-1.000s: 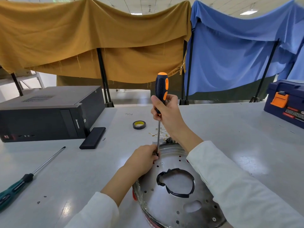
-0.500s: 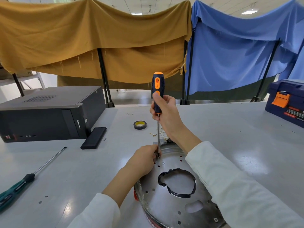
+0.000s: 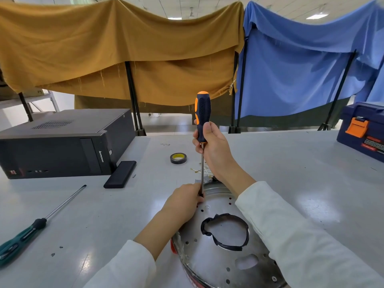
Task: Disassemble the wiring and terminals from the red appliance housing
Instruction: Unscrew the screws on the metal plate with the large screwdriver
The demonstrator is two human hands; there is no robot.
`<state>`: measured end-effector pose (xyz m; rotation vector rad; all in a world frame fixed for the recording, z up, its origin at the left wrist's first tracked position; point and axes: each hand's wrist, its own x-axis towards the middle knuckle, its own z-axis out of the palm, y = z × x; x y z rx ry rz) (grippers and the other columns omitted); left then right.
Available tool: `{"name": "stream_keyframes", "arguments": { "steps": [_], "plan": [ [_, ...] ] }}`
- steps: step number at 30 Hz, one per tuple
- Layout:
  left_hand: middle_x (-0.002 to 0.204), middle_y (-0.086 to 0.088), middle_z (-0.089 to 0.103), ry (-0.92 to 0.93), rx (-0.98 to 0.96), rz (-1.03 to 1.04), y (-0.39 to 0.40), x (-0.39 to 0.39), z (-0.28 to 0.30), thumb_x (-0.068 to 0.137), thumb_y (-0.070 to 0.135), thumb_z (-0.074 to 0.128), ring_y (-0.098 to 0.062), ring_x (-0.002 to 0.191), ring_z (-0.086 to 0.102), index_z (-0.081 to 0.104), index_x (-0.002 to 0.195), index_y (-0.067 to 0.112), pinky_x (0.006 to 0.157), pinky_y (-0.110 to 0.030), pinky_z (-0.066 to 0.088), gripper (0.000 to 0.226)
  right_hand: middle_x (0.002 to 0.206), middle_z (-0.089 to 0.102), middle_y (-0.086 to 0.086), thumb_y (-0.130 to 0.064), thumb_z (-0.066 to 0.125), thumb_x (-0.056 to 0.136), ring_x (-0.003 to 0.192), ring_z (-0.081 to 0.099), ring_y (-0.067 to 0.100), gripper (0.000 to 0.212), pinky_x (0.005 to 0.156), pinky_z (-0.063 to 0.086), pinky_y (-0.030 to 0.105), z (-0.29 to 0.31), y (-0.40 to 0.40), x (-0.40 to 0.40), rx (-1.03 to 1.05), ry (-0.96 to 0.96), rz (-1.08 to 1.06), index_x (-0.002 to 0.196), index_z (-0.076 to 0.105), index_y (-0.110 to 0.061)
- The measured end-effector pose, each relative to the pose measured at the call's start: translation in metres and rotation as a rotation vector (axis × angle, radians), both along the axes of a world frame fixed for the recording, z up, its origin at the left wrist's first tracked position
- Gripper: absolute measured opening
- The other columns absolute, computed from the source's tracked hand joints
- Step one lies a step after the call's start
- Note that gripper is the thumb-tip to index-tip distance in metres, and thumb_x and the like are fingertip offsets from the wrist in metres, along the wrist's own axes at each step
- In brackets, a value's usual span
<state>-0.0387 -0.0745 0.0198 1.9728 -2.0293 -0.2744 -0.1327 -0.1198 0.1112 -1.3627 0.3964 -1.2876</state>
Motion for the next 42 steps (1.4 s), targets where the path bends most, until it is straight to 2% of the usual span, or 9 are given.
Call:
{"name": "stream_keyframes", "arguments": {
  "steps": [7,10,12,15,22,26,31,36,42],
  "plan": [
    [0.107,-0.006,0.056,-0.290,-0.045,0.009,0.003,-0.003,-0.002,0.099,0.025,0.042,-0.029,0.096,0.058,0.042,0.113,0.017,0.065,-0.032,0.038,0.016,0.076,0.045,0.004,-0.021,0.028,0.104,0.056,0.037,0.008,0.024,0.051,0.025,0.023,-0.001,0.005,-0.005,0.010,-0.061,0.021,0.114,0.043,-0.004],
    [0.108,-0.008,0.056,-0.395,-0.067,-0.007,0.005,-0.005,0.000,0.101,0.027,0.037,-0.031,0.095,0.059,0.039,0.117,0.015,0.065,-0.033,0.038,0.020,0.072,0.042,0.002,-0.018,0.046,0.099,0.053,0.036,0.007,0.010,0.046,0.029,0.019,0.000,0.007,-0.007,-0.027,-0.033,-0.058,0.104,0.043,-0.010],
    [0.109,-0.010,0.055,-0.432,-0.075,-0.017,0.006,-0.007,0.001,0.102,0.027,0.034,-0.033,0.095,0.059,0.039,0.119,0.013,0.065,-0.034,0.038,0.022,0.070,0.040,0.001,-0.018,0.060,0.092,0.052,0.037,0.008,0.016,0.045,0.035,0.019,0.001,0.008,-0.010,-0.083,0.008,-0.205,0.097,0.045,-0.018],
    [0.110,-0.010,0.055,-0.405,-0.065,-0.028,0.007,-0.007,0.001,0.101,0.025,0.034,-0.032,0.095,0.058,0.039,0.118,0.013,0.067,-0.035,0.039,0.021,0.064,0.040,-0.002,-0.022,0.062,0.092,0.046,0.035,0.006,0.017,0.040,0.032,0.018,0.011,0.006,-0.018,-0.069,-0.057,-0.237,0.094,0.045,-0.019],
    [0.110,-0.003,0.052,-0.200,-0.060,-0.036,0.007,-0.001,-0.002,0.098,0.023,0.039,-0.026,0.093,0.056,0.043,0.108,0.020,0.070,-0.034,0.043,0.011,0.060,0.043,-0.002,-0.028,0.055,0.095,0.042,0.033,0.007,0.014,0.037,0.028,0.018,-0.005,-0.005,-0.046,0.141,-0.085,-0.136,0.098,0.046,-0.018],
    [0.104,0.005,0.050,-0.038,-0.053,-0.035,0.005,0.003,-0.004,0.095,0.018,0.044,-0.014,0.084,0.050,0.042,0.097,0.025,0.072,-0.029,0.042,0.008,0.058,0.049,-0.002,-0.032,0.051,0.097,0.046,0.047,0.011,0.018,0.043,0.044,0.024,-0.024,-0.009,-0.076,0.303,-0.124,-0.245,0.088,0.049,-0.016],
    [0.092,0.003,0.058,0.264,-0.077,-0.022,0.004,0.003,0.001,0.097,0.021,0.045,-0.007,0.074,0.051,0.048,0.087,0.023,0.060,-0.017,0.035,0.010,0.059,0.046,-0.003,-0.056,0.033,0.095,0.054,0.043,0.011,0.050,0.049,0.035,0.027,-0.034,-0.011,-0.111,0.306,0.323,-0.675,0.072,0.053,-0.017],
    [0.091,0.008,0.059,0.516,-0.068,0.038,0.008,0.004,0.004,0.097,0.028,0.047,-0.006,0.077,0.054,0.052,0.089,0.025,0.063,-0.015,0.038,0.010,0.045,0.036,-0.006,-0.056,0.042,0.094,0.035,0.029,0.006,0.047,0.034,0.024,0.019,-0.034,-0.010,-0.135,0.404,0.214,-0.545,0.080,0.058,-0.014],
    [0.097,0.004,0.065,0.755,-0.103,0.176,0.009,0.006,0.007,0.095,0.028,0.052,-0.007,0.084,0.057,0.058,0.093,0.020,0.070,-0.017,0.042,0.011,0.062,0.059,0.005,-0.033,0.049,0.093,0.046,0.050,0.014,0.026,0.038,0.031,0.021,-0.040,0.000,-0.140,0.375,0.091,-0.330,0.089,0.067,-0.014]
  ]
}}
